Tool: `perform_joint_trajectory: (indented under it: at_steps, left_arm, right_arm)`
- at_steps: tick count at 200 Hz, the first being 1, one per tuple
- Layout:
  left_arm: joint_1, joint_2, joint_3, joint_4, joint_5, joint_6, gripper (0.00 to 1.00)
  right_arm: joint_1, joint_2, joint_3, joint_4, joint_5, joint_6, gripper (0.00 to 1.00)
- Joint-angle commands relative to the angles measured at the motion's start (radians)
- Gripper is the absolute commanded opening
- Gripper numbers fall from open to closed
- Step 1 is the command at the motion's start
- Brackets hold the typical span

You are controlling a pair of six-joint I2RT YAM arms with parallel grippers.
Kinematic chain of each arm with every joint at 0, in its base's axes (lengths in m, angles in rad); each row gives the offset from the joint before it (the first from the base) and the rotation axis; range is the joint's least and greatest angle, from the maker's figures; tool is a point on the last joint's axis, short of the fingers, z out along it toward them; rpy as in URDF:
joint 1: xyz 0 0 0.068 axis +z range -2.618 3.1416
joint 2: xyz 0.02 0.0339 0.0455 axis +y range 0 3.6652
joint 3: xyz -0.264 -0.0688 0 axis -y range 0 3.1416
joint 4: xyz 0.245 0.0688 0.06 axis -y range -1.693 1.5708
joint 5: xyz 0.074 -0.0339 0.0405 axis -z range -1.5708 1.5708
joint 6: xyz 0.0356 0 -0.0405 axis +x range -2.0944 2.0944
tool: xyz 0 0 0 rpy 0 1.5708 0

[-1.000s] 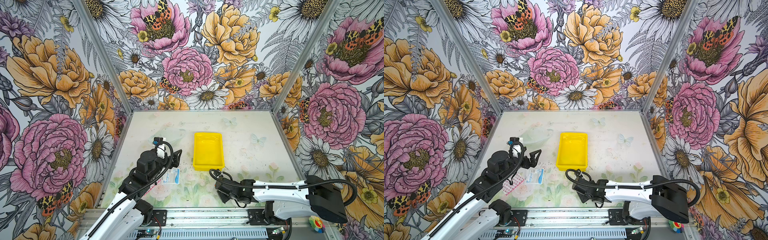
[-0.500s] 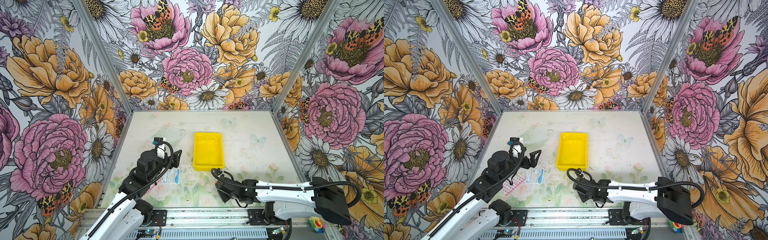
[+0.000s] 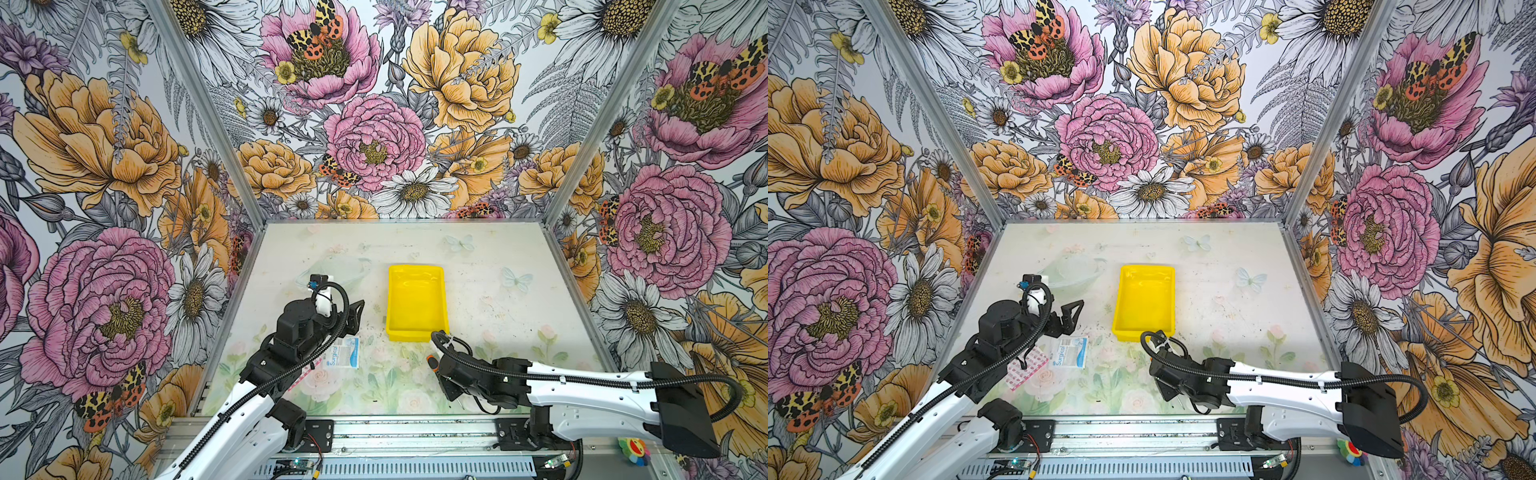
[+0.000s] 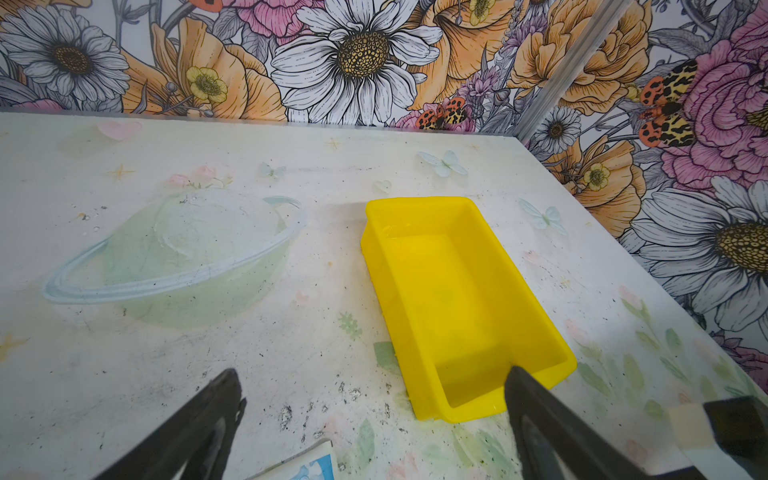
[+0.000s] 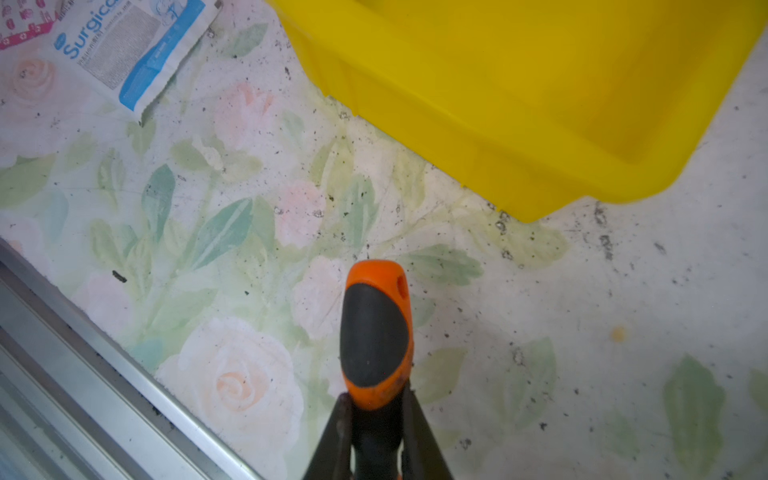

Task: Put the screwdriver in the bin
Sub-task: 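Lift the screwdriver with the right gripper and carry it over the yellow bin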

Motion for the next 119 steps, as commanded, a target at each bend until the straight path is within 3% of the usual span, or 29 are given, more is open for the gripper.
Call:
perform_joint_trajectory:
  at_steps: [1,69,119]
  left_arm:
    - [0.007,-0.013,-0.002,0.019,-0.029,0.019,0.99]
    - [0.015,-0.004,-0.001,0.018,-0.028,0.019,0.99]
    - [0.016,0.000,0.002,0.029,0.030,0.021,0.99]
  right_arm:
    - [0.008,-0.018,0.051,-0.020,0.030,0.005,0.00]
    - [-0.019,-0.004,0.221,-0.052,0.078,-0.077,0.00]
    - [-0.186,0.100,0.387,-0.058,0.017,-0.121,0.00]
